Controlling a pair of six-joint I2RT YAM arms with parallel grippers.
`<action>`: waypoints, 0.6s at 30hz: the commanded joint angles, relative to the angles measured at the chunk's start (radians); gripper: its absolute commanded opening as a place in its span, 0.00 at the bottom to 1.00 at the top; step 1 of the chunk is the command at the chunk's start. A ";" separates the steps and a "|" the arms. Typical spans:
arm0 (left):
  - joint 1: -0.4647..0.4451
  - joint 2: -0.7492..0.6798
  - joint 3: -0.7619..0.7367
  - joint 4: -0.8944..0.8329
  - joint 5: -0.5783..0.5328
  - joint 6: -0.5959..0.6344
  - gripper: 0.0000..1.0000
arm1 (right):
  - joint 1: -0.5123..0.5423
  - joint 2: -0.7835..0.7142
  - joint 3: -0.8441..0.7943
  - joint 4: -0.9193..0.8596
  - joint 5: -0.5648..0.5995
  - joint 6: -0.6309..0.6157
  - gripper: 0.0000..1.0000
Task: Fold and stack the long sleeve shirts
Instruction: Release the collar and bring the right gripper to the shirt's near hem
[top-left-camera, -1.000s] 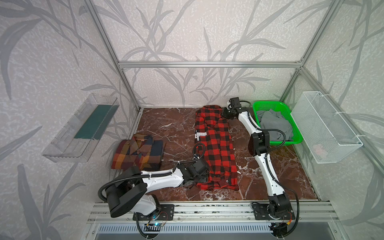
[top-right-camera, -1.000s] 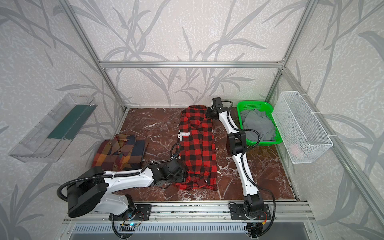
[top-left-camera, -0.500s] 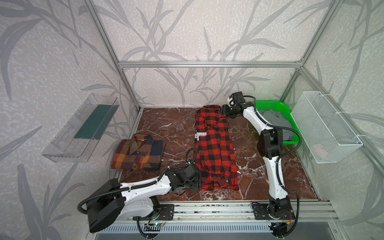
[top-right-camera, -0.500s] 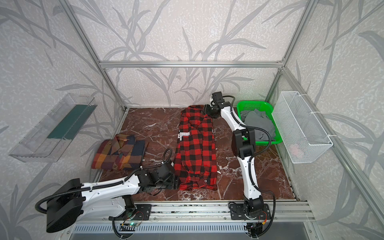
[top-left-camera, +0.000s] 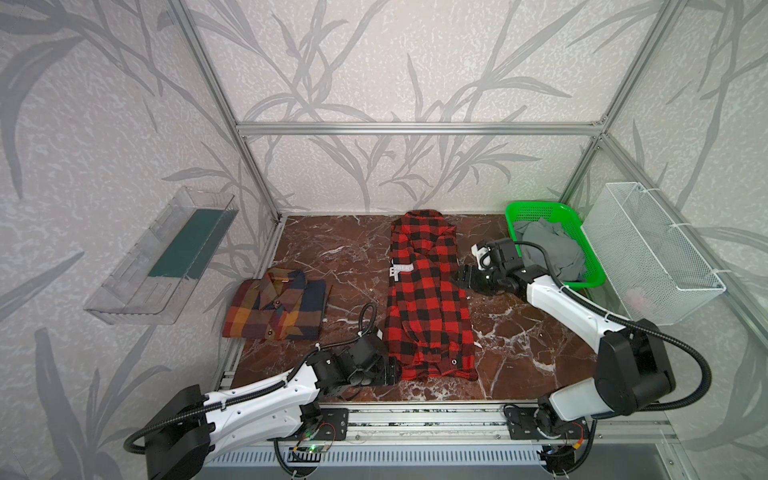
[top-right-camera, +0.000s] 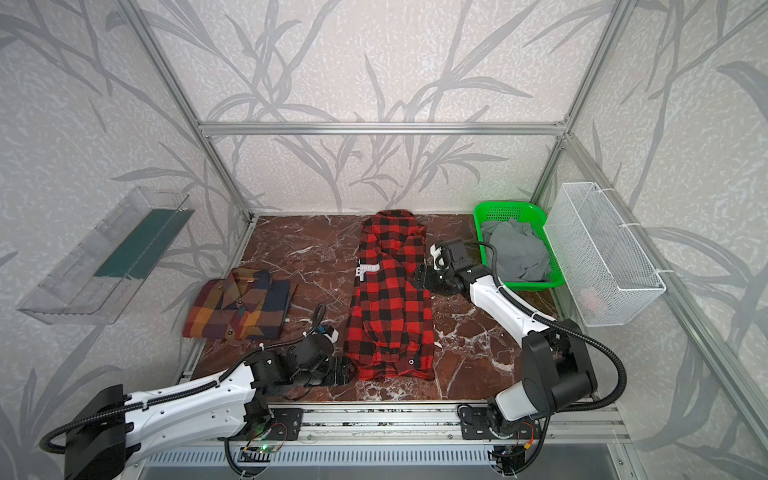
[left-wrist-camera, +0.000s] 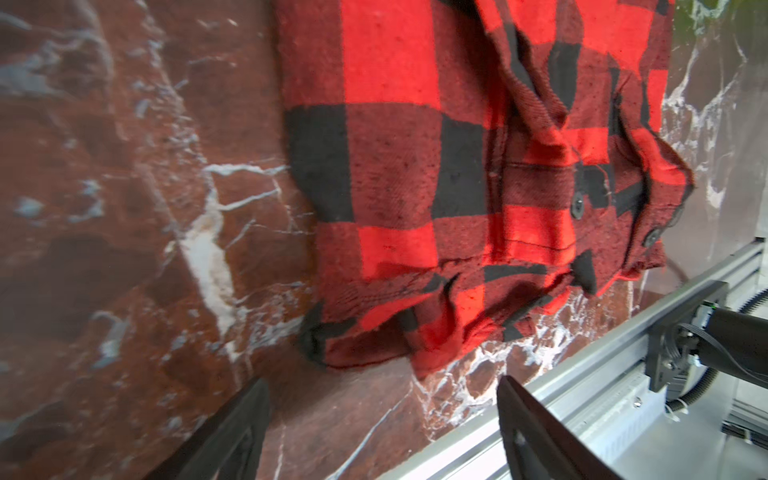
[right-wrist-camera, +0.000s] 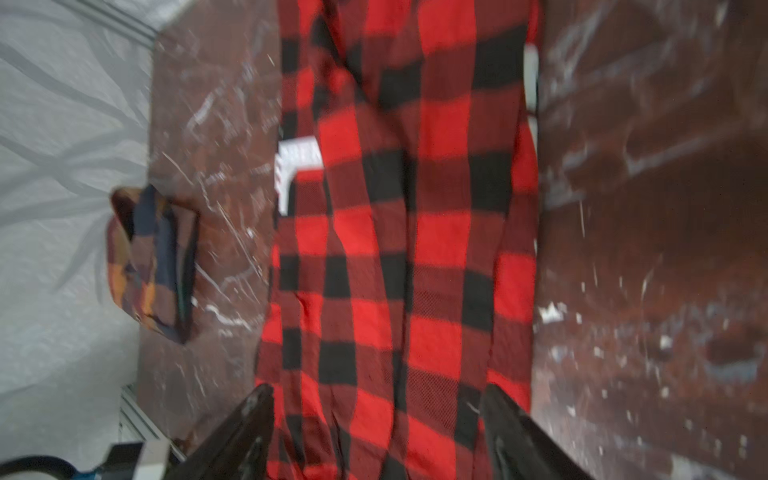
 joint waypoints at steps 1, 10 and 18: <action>0.007 0.019 -0.029 0.069 0.047 -0.026 0.87 | 0.055 -0.134 -0.125 -0.027 0.017 0.016 0.77; 0.012 0.105 -0.095 0.212 0.101 -0.076 0.87 | 0.150 -0.375 -0.433 -0.062 -0.003 0.146 0.77; 0.017 0.228 -0.082 0.241 0.125 -0.069 0.87 | 0.217 -0.454 -0.570 -0.001 -0.013 0.248 0.77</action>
